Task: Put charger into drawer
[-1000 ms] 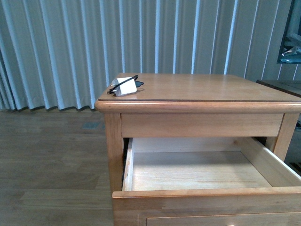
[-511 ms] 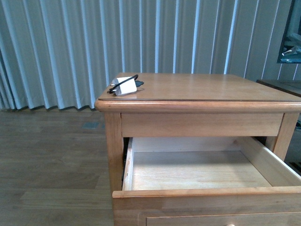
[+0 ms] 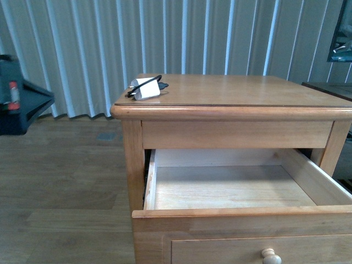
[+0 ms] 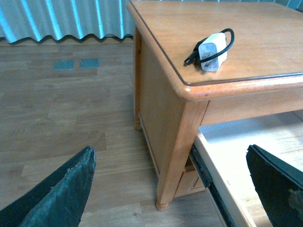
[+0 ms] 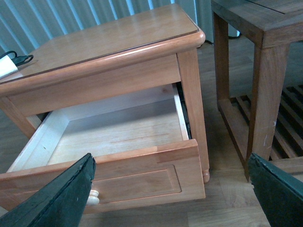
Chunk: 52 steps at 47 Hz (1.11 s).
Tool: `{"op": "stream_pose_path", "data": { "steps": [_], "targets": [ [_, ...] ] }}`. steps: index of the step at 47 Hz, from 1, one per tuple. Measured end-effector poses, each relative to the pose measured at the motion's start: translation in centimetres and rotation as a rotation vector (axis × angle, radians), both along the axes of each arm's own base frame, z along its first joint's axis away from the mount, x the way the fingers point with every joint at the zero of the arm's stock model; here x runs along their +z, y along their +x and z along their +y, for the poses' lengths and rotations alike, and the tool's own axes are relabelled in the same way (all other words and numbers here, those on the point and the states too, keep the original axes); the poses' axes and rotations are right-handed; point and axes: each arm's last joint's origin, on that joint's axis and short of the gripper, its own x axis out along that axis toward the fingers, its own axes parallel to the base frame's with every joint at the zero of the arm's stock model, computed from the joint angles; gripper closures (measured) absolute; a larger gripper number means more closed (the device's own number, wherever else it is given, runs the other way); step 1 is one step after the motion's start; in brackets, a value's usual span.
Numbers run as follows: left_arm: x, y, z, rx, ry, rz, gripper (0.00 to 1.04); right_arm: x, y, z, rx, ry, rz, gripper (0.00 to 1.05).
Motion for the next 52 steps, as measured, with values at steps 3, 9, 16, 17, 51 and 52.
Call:
{"op": "stream_pose_path", "data": {
  "steps": [3,9,16,17,51,52],
  "targets": [
    [0.5,1.7,-0.4,-0.021,0.004,-0.001,0.06,0.0,0.0,0.0,0.000,0.000,0.000,0.08],
    [1.2,4.7,-1.1,-0.046,0.017,0.002,0.06,0.0,0.0,0.0,0.000,0.000,0.000,0.08],
    [1.2,8.5,-2.5,-0.079,0.027,0.021,0.06,0.0,0.0,0.0,0.000,0.000,0.000,0.08],
    [1.2,9.0,-2.7,-0.085,0.029,0.026,0.06,0.0,0.0,0.0,0.000,0.000,0.000,0.08],
    [-0.5,18.9,-8.0,-0.193,0.079,0.082,0.06,0.0,0.0,0.0,0.000,0.000,0.000,0.08],
    [-0.5,18.9,-8.0,-0.193,0.079,0.082,0.06,0.0,0.0,0.0,0.000,0.000,0.000,0.08]
  ]
}}
